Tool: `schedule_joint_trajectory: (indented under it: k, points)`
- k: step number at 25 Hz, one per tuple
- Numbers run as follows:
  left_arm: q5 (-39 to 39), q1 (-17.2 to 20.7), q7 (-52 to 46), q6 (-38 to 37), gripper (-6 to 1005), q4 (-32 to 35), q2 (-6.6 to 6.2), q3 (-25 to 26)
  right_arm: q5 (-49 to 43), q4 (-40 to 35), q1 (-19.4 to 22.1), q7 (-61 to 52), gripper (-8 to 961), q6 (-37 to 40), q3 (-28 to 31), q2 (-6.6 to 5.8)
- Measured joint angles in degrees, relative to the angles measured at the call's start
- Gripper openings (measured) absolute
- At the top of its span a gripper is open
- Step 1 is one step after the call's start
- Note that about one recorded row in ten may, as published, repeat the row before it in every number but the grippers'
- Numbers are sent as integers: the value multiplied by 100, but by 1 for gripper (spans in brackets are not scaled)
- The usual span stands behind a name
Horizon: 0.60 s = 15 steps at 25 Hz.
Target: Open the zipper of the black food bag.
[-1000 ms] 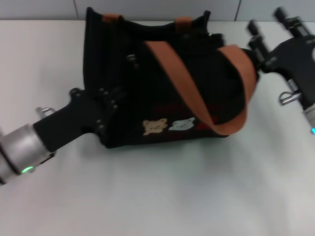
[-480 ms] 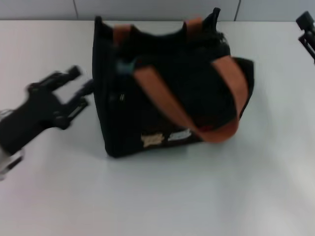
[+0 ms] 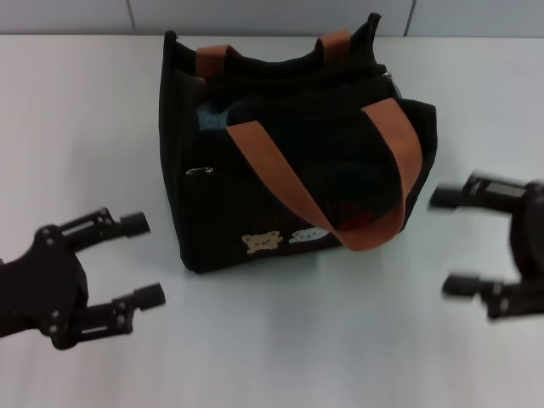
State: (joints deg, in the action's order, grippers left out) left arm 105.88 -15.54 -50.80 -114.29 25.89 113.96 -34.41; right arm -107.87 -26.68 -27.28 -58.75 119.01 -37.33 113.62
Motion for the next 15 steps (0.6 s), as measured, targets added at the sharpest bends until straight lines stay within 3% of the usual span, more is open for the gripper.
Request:
schedule_joint_trajectory:
  k: [3, 15]
  points:
    - [47, -37, -289, -22, 775, 142, -11, -245, 0, -34, -133, -84, 826, -137, -565, 53]
    - [62, -103, -423, -43, 798, 242, 30, -290, -134, -62, -365, -184, 826, -323, -882, 205]
